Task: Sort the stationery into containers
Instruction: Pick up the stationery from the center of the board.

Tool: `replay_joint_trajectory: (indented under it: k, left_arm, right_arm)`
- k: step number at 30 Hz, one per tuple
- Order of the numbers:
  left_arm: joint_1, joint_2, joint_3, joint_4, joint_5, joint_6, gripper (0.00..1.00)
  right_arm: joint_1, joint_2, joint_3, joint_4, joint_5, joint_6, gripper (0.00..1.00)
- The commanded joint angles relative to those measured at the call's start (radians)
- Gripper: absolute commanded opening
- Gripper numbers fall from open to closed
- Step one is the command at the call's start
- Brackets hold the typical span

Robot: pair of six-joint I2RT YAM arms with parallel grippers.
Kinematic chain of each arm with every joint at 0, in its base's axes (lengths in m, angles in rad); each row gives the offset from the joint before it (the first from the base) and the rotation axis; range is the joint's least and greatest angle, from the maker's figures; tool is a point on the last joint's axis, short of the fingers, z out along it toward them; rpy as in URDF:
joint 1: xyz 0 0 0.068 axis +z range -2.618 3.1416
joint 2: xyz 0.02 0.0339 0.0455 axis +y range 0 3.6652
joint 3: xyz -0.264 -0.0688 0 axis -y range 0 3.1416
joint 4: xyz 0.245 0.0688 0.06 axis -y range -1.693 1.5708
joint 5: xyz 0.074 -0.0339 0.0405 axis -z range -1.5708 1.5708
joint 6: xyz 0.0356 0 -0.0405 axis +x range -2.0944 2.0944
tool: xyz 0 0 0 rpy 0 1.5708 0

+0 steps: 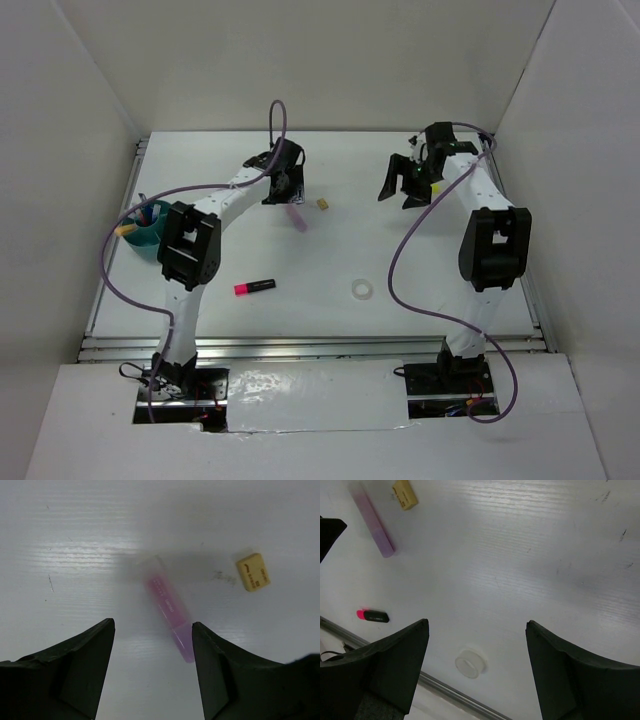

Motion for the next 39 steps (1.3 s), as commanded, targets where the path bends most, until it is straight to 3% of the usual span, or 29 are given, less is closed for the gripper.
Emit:
replay_joint_trajectory:
  k: [1,15,18,22,26,30,33,39]
  left_arm:
    - [0.006,0.028,0.039,-0.018,-0.033,-0.081,0.75]
    - [0.014,0.155,0.102,-0.006,0.020,-0.095,0.73]
    - [0.014,0.163,0.082,0.002,0.038,-0.096,0.66]
    - [0.009,0.125,0.013,0.016,0.049,-0.093,0.44]
    - [0.003,0.091,-0.041,0.005,0.063,-0.095,0.33]
    - [0.011,0.031,-0.142,0.016,0.151,-0.101,0.11]
    - [0.015,-0.076,-0.226,0.031,0.243,-0.118,0.01]
    - [-0.021,-0.308,-0.389,0.098,0.434,-0.187,0.00]
  right_arm:
    - [-0.015,-0.068,-0.009,0.009,-0.024,-0.008,0.84]
    - [0.014,-0.077,-0.041,0.003,-0.053,-0.051,0.84]
    - [0.025,-0.101,-0.072,0.022,-0.052,-0.094,0.85]
    - [0.067,-0.199,-0.185,0.086,-0.038,-0.174,0.86]
    - [0.107,-0.287,-0.224,0.100,0.014,-0.284,0.87]
    - [0.149,-0.382,-0.302,0.129,0.051,-0.370,0.88]
    - [0.181,-0.514,-0.429,0.218,0.088,-0.453,0.90]
    - [0.320,-0.911,-0.734,0.445,0.185,-0.753,0.86]
